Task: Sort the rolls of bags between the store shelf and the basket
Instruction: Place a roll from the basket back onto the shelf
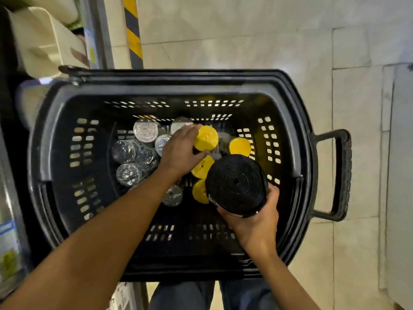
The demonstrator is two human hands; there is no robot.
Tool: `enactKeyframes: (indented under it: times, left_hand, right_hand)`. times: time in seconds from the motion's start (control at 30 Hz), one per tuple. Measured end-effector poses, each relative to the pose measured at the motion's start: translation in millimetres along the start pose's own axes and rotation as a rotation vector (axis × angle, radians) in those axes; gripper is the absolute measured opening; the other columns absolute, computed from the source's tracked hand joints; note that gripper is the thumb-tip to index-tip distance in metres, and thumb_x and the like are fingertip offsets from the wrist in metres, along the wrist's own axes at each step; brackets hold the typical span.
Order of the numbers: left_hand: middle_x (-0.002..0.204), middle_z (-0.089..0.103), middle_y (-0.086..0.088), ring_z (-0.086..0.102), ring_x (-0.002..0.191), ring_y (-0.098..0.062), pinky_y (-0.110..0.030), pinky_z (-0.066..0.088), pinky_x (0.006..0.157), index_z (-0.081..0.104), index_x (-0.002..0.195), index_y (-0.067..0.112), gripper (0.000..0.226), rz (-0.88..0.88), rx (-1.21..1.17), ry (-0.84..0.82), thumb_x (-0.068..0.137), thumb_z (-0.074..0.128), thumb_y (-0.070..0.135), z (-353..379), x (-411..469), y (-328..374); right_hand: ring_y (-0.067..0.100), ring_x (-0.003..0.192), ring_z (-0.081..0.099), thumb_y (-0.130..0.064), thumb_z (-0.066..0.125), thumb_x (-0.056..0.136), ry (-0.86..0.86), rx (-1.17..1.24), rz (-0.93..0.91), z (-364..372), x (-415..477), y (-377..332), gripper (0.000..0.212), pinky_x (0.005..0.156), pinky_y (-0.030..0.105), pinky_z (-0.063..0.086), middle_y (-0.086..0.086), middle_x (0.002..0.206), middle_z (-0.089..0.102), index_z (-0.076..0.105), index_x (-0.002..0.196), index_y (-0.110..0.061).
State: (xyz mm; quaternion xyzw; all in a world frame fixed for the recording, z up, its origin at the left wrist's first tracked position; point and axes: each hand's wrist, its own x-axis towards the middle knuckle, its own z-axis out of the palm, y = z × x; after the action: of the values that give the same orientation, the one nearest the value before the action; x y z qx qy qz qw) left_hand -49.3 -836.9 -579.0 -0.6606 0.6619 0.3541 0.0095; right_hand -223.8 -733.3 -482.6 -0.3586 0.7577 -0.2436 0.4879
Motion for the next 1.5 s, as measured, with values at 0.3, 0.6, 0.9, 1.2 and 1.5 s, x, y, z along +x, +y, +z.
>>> enactKeyframes:
  times: [0.3, 0.6, 0.9, 1.2, 1.5]
  left_hand:
    - [0.142, 0.046, 0.001, 0.041, 0.130, -0.021, -0.035, 0.035, 0.104, 0.043, 0.138, 0.023, 0.059, -0.110, -0.066, 0.018, 0.086, 0.062, 0.044, -141, -118, 47]
    - [0.142, 0.046, -0.001, 0.044, 0.129, -0.020, -0.032, 0.037, 0.103, 0.039, 0.142, 0.022, 0.061, -0.014, -0.098, 0.123, 0.089, 0.057, 0.047, -290, -222, 123]
    - [0.146, 0.041, 0.006, 0.041, 0.130, -0.013, -0.027, 0.035, 0.103, 0.034, 0.144, 0.030, 0.061, -0.067, -0.085, 0.330, 0.090, 0.049, 0.055, -359, -324, 170]
    - [0.145, 0.042, 0.005, 0.040, 0.132, -0.014, -0.023, 0.030, 0.105, 0.037, 0.142, 0.027, 0.057, -0.523, -0.230, 0.737, 0.092, 0.050, 0.051, -309, -441, 228]
    - [0.145, 0.044, 0.002, 0.051, 0.122, -0.022, -0.031, 0.038, 0.101, 0.035, 0.144, 0.026, 0.061, -1.139, -0.465, 0.965, 0.091, 0.049, 0.053, -160, -606, 302]
  right_hand:
    - [-0.009, 0.098, 0.057, -0.032, 0.095, 0.040, -0.036, -0.035, -0.146, -61, -60, -107, 0.092, 0.085, 0.016, 0.048, -0.027, 0.105, 0.052, 0.037, 0.109, -0.044]
    - [0.002, 0.097, 0.058, -0.041, 0.094, 0.039, -0.036, -0.051, -0.393, -127, -139, -229, 0.092, 0.083, 0.020, 0.048, -0.028, 0.104, 0.051, 0.041, 0.113, -0.033]
    - [-0.002, 0.099, 0.056, -0.056, 0.090, 0.030, -0.268, 0.008, -0.585, -172, -183, -327, 0.109, 0.078, 0.011, 0.045, -0.021, 0.110, 0.053, 0.036, 0.121, -0.029]
    - [0.006, 0.091, 0.053, -0.016, 0.091, 0.054, -0.756, -0.136, -0.813, -177, -206, -356, 0.087, 0.067, 0.004, 0.039, -0.018, 0.102, 0.050, 0.035, 0.120, -0.029]
    - [0.023, 0.106, 0.056, -0.025, 0.094, 0.046, -1.245, -0.405, -0.948, -159, -312, -289, 0.096, 0.094, 0.037, 0.045, 0.002, 0.114, 0.055, 0.041, 0.125, -0.015]
